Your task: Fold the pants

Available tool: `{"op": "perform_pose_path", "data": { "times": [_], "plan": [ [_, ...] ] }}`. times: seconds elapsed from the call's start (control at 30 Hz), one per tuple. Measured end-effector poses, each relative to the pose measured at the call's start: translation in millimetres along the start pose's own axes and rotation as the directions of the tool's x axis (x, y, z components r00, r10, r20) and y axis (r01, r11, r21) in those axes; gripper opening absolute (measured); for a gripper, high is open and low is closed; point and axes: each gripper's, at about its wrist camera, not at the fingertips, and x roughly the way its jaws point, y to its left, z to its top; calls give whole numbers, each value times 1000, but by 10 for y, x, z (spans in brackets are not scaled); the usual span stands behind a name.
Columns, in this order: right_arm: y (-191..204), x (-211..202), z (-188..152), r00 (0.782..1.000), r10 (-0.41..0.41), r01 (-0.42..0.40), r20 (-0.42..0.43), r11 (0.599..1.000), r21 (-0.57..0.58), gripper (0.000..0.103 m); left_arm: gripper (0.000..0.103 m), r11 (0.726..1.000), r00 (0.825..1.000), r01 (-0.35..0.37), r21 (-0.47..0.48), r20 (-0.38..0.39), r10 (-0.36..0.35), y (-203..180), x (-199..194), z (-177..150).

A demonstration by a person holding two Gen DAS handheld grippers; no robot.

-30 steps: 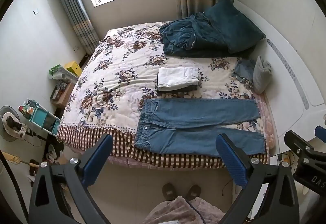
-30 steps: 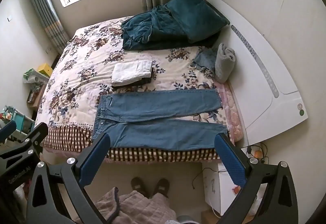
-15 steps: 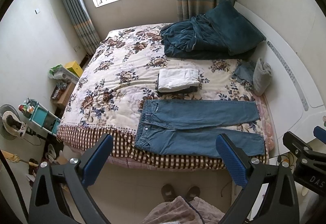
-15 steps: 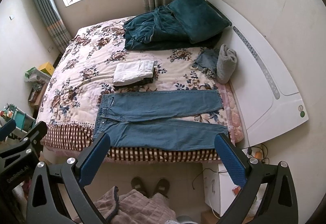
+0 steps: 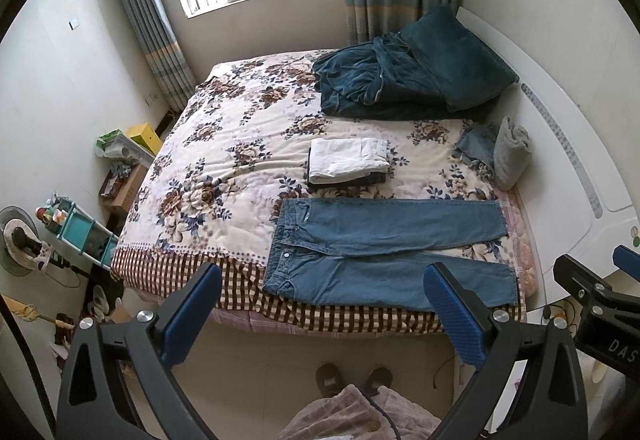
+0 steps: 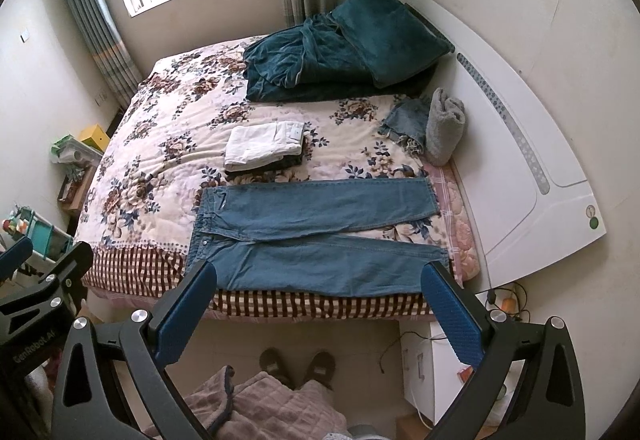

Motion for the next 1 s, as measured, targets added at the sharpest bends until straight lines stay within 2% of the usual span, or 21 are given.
{"op": "perform_pose_path", "data": {
  "times": [1.0],
  "plan": [
    [25, -53, 13, 1000, 8, -8, 1, 1000, 4, 103, 103, 1000, 1000, 13, -7, 12, -13, 86, -116, -77]
  ]
}}
